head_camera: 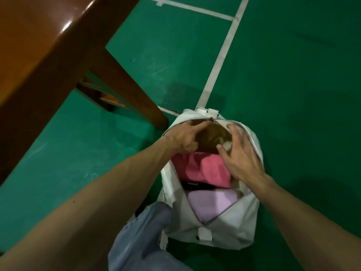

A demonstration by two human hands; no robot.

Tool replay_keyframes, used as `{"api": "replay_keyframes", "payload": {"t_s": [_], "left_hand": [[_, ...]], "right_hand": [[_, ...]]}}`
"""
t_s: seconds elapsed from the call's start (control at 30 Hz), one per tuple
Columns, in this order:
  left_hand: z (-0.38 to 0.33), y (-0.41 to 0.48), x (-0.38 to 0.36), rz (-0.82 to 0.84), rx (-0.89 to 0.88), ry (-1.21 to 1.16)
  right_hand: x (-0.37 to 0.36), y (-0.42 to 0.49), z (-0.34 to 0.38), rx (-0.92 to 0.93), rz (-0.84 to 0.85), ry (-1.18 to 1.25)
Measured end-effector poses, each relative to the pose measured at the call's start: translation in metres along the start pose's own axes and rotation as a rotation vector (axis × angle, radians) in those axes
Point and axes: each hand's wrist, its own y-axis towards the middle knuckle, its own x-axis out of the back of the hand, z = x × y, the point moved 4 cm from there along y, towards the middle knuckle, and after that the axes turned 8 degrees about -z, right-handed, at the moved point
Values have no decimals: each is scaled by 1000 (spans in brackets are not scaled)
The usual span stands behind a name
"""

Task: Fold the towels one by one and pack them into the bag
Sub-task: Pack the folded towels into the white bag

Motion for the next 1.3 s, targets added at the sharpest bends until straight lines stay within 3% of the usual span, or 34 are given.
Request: {"api": "replay_keyframes", "payload": {"t_s": [0.27,0.6,0.7,0.8,1.03,1.17,1.3], "left_hand": [[11,-23,7,-23,233,-88],[8,11,9,-100,310,-471],[6,16,13,-179,350,-646],[10,18,17,-299,380,-810],[26,16,28,-423,349,-817],[20,22,24,-256,317,-637],[14,29,13,-69,274,-481]], "right_hand": [[15,18,20,220,62,-118],[-31,39,41,61,40,104],[-40,53,42,-85,113,227],[-41,73,45,-129,58,293],[-40,94,73,-68,44,327],[-40,55,72,-142,40,400],[-35,-13,69,-67,21,290]]}}
